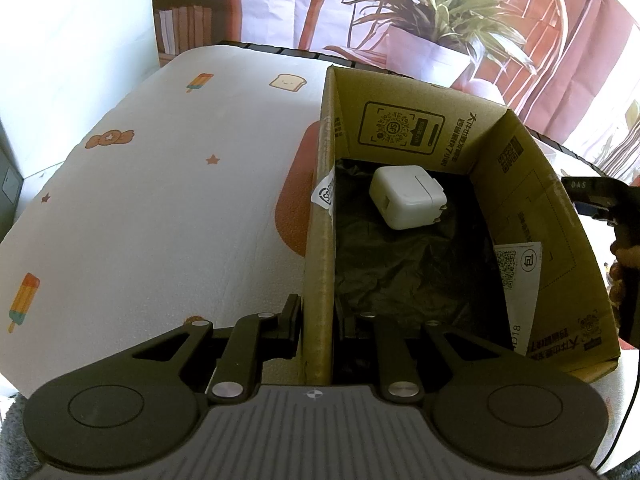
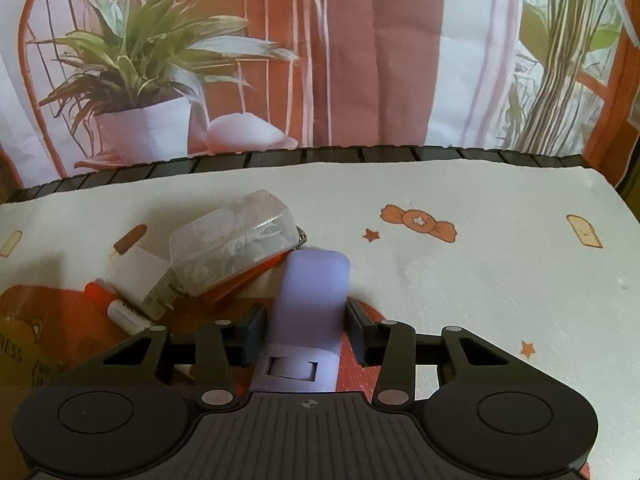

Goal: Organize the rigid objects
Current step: 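Lift the lavender bottle with the right gripper and carry it over the box, then lower the lavender bottle into the box and open the right gripper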

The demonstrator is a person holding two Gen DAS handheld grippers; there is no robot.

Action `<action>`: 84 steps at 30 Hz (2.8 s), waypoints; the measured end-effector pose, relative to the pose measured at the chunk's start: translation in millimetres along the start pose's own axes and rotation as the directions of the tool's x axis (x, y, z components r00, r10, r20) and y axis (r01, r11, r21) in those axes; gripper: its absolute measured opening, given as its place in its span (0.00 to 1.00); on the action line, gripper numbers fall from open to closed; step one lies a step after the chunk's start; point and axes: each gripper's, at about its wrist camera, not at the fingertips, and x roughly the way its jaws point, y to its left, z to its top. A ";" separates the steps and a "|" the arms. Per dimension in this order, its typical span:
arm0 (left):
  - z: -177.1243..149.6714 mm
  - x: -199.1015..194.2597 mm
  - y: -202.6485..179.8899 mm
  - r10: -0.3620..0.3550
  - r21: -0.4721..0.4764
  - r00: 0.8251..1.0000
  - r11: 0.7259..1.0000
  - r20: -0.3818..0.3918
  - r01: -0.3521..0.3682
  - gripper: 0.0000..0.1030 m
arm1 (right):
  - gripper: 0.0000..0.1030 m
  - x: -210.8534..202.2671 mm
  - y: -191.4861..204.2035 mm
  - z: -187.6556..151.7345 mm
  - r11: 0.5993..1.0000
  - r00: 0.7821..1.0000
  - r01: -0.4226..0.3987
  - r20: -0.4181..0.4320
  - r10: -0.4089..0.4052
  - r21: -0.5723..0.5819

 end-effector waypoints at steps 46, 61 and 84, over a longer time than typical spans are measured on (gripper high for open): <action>0.6 -0.2 1.6 -0.001 -0.005 1.000 1.000 0.003 0.001 0.18 | 0.35 -104.4 -34.3 -43.0 0.961 0.959 -0.267 0.122 0.256 0.078; -0.4 -0.5 1.1 0.000 -0.005 1.000 1.000 0.005 0.000 0.18 | 0.36 -159.6 72.1 -16.1 0.797 0.793 -0.595 0.090 0.603 -0.105; -0.9 -0.2 1.3 -0.003 -0.009 1.000 1.000 0.006 0.003 0.18 | 0.36 -126.4 182.1 -51.5 0.758 0.810 -0.586 -0.247 0.532 -0.288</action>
